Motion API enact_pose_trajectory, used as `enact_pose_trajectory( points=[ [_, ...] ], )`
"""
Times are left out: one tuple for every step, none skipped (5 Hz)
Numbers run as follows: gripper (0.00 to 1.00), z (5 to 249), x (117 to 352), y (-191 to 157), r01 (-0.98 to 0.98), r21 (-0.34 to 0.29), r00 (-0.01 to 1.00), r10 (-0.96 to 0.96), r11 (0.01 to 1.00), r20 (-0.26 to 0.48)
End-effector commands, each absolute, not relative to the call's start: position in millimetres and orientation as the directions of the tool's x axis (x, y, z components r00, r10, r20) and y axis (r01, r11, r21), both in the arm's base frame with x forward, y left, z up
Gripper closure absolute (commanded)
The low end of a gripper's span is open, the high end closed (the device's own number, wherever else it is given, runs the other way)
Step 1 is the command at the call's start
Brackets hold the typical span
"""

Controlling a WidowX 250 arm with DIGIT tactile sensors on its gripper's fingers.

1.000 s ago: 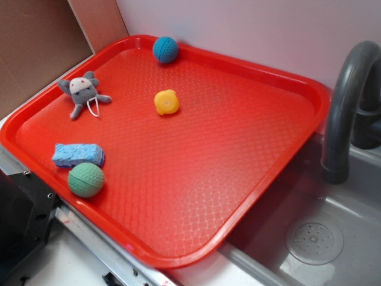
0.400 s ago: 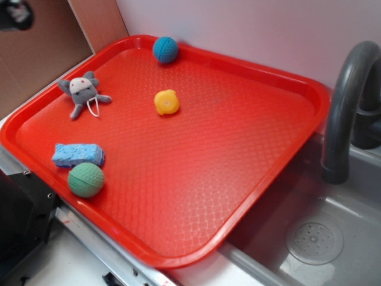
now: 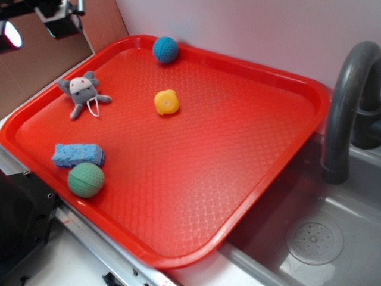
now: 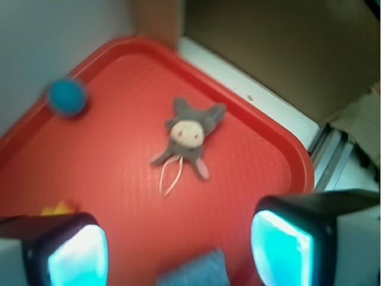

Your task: Grab the gray animal.

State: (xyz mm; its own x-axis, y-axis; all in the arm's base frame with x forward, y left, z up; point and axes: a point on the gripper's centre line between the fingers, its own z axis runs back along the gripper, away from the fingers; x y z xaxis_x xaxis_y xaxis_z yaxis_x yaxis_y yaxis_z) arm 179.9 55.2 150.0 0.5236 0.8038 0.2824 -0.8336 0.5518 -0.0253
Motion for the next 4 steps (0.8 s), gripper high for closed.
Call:
enact_pose_trajectory(
  points=[
    [0.0, 111, 194, 94, -0.933, 0.054, 0.351, 0.86, 0.357, 0.371],
    [0.0, 92, 197, 105, -0.931, 0.097, 0.362, 0.854, 0.352, 0.372],
    [0.0, 68, 200, 115, -0.938, 0.126, 0.347, 0.844, 0.324, 0.41],
    [0.0, 51, 203, 126, -0.941, 0.117, 0.336, 0.844, 0.317, 0.418]
  ],
)
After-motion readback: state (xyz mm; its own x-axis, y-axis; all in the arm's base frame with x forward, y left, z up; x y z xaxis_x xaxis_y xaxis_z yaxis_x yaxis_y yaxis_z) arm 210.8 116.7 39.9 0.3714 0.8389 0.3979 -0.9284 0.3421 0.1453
